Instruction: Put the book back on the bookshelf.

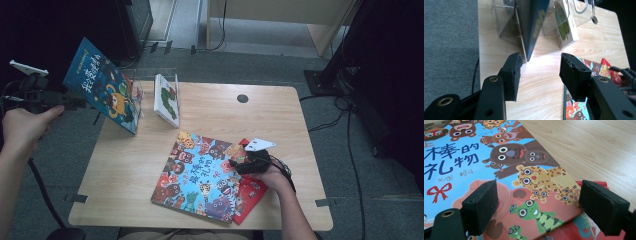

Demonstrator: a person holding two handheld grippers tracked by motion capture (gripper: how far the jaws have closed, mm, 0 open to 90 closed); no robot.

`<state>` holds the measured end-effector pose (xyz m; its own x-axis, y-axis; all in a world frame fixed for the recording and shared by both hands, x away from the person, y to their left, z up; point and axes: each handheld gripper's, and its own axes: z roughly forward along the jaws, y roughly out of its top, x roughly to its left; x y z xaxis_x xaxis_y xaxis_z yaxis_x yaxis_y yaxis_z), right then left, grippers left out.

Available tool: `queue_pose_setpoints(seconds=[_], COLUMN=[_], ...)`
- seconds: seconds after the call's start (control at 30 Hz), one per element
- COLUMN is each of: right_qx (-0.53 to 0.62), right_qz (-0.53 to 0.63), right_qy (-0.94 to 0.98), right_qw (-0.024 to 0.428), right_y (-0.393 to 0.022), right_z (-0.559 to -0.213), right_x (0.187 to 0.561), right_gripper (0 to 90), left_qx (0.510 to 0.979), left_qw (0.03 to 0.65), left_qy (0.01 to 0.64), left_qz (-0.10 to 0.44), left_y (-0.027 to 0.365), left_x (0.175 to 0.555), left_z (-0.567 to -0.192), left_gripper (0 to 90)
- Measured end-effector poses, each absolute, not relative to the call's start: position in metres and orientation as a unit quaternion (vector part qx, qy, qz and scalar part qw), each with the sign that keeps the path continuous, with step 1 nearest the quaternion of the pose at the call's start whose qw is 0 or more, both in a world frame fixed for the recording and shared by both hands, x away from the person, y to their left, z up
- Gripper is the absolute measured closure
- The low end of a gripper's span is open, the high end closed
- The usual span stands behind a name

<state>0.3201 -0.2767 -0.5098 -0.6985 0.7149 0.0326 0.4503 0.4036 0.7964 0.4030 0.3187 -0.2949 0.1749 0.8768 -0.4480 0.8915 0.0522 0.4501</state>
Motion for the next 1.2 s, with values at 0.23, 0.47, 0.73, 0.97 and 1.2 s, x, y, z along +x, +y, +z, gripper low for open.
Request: queue_pose_setpoints(seconds=[0.23,0.47,0.73,0.97,1.2], right_qx=[0.354,0.354,0.354,0.354,0.353], right_qz=[0.415,0.416,0.416,0.416,0.416], right_qy=[0.823,0.823,0.822,0.822,0.822], right_qw=[0.159,0.159,0.160,0.161,0.161], right_y=[-0.277,-0.277,-0.276,-0.276,-0.277], right_z=[-0.510,-0.510,-0.510,-0.510,-0.510], right_x=[0.320,0.320,0.320,0.320,0.320], right_gripper=[15.4,15.5,15.4,15.4,15.4], left_qx=[0.691,0.705,0.715,0.725,0.729], left_qw=[0.347,0.346,0.348,0.339,0.343], left_qy=[0.634,0.620,0.605,0.600,0.591], left_qz=[-0.013,-0.005,-0.021,-0.023,-0.035], left_y=[0.311,0.296,0.278,0.266,0.253], left_x=[0.391,0.380,0.379,0.379,0.379], left_z=[-0.305,-0.313,-0.329,-0.345,-0.359], left_gripper=[51.8,51.6,51.9,51.9,51.6])
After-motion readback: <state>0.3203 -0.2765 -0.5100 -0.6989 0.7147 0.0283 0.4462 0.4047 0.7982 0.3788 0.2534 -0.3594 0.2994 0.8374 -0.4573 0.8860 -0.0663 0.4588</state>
